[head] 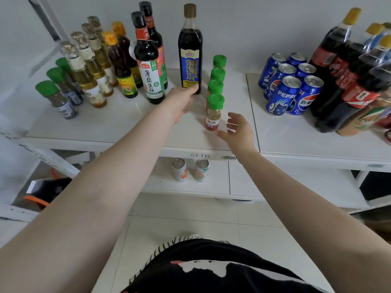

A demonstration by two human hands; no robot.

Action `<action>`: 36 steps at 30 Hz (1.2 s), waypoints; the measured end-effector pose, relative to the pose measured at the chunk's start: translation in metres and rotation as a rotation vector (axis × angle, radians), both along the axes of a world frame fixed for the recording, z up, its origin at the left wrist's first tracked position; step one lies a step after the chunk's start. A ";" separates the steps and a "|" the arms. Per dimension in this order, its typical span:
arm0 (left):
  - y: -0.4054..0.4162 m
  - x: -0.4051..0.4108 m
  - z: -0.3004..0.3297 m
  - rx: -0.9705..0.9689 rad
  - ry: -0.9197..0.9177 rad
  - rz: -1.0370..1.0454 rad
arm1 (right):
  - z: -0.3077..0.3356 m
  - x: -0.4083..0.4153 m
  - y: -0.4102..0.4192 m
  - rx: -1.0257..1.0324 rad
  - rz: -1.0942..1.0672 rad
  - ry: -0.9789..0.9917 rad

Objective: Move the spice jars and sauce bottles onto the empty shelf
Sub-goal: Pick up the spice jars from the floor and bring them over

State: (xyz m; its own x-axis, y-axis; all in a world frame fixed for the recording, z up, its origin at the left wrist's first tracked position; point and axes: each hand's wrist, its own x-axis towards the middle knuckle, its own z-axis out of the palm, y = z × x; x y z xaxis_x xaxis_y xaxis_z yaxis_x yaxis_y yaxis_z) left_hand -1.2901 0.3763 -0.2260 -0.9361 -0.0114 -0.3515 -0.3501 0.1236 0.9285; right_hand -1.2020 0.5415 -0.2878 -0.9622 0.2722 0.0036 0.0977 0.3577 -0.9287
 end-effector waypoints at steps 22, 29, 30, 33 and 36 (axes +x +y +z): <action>-0.215 0.443 -0.132 -0.308 -0.320 0.554 | -0.058 0.206 -0.178 0.304 0.843 -0.279; -0.309 0.514 -0.166 -0.387 -0.416 0.430 | -0.103 0.259 -0.290 0.539 1.043 -0.335; -0.328 0.522 -0.174 -0.379 -0.456 0.411 | -0.112 0.267 -0.308 0.556 1.054 -0.358; -0.386 0.545 -0.192 -0.398 -0.528 0.316 | -0.136 0.291 -0.360 0.561 1.046 -0.462; -0.440 0.547 -0.207 -0.392 -0.564 0.242 | -0.158 0.304 -0.406 0.548 1.014 -0.536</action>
